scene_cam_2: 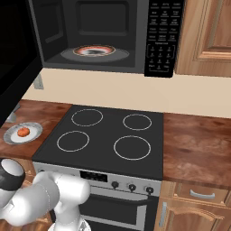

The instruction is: Pick the squash from the counter and place it in the microwave. Then turn on the microwave.

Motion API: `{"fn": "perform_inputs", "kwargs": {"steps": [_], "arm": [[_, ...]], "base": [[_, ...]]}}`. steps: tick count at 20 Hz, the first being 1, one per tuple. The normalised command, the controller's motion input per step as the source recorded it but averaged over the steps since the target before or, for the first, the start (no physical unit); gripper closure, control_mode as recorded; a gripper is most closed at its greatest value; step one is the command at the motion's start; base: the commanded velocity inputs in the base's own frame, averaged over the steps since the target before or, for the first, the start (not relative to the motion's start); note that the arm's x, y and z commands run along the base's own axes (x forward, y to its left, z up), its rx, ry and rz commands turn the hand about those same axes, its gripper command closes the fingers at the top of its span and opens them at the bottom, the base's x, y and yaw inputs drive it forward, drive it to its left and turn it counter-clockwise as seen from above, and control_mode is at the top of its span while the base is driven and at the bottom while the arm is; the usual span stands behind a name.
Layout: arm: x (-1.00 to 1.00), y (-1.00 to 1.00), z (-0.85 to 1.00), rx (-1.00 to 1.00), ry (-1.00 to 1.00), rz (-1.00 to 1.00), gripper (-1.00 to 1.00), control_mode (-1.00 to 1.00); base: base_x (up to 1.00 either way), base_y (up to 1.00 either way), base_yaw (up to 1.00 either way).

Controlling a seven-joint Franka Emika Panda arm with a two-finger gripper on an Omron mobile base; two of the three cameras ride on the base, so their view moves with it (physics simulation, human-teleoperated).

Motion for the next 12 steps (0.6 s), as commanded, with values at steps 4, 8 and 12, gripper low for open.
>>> {"fn": "perform_inputs", "kwargs": {"steps": [4,8,12], "arm": [[0.08,0.13,-0.08,-0.04,0.0,0.0,-1.0,-1.0],[0.03,0.13,-0.09,0.0,0.0,0.0,-1.0,-1.0],[0.02,0.11,-0.08,0.0,0.01,0.0,-1.0,-1.0]], "base": [[0.0,0.0,0.0],[0.0,0.0,0.0],[0.0,0.0,0.0]]}}
